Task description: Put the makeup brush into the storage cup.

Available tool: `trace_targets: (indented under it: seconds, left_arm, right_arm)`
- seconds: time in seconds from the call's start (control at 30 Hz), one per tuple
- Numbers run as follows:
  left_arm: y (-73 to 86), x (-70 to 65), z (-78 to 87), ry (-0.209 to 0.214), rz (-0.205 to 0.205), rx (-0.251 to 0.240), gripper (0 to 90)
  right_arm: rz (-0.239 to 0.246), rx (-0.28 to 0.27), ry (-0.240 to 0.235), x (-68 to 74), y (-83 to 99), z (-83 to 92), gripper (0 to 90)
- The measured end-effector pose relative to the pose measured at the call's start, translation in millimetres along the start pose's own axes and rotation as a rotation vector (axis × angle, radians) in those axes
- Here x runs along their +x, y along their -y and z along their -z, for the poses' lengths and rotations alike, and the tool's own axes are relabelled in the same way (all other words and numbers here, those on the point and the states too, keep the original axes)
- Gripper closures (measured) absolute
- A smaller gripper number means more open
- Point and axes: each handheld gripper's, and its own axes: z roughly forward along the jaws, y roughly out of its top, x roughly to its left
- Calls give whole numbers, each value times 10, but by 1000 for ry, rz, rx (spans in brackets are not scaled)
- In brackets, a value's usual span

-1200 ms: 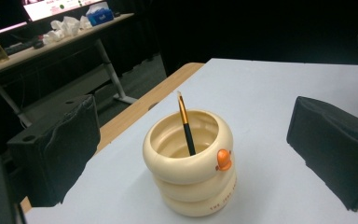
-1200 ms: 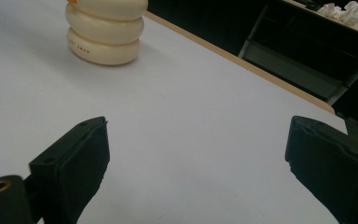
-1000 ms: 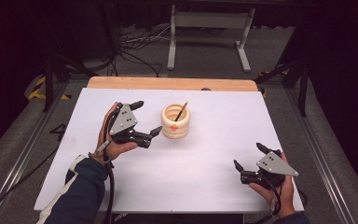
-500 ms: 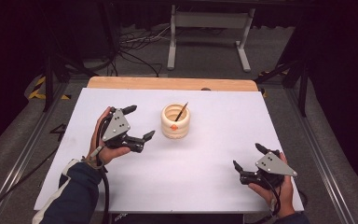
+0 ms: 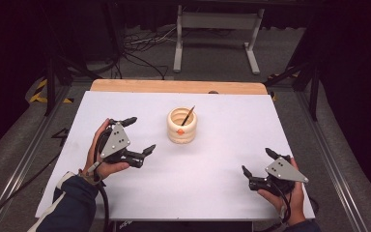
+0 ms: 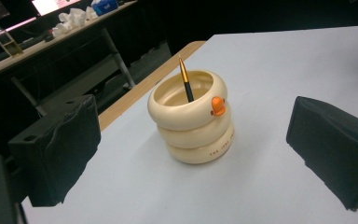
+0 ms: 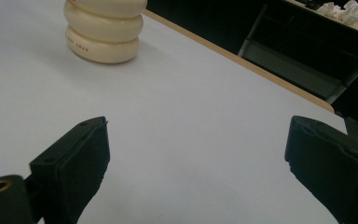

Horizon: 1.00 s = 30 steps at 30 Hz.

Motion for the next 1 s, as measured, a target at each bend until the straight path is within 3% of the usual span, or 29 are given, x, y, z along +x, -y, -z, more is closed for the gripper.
trace_targets:
  seconds: [0.43, 0.63, 0.67, 1.0]
  left_arm:
    - [111, -45, 189, 8, 3, -11, 35]
    - [216, -19, 284, -6, -3, 15, 38]
    - [246, -14, 308, -9, 13, 15, 38]
    - [476, 40, 488, -48, 22, 69, 39]
  right_arm:
    - [2, 5, -2, 8, 2, -13, 71]
    - [3, 4, -3, 14, -3, -11, 71]
    - [3, 4, -3, 14, -3, -11, 71]
    - [6, 3, -4, 14, -3, -9, 71]
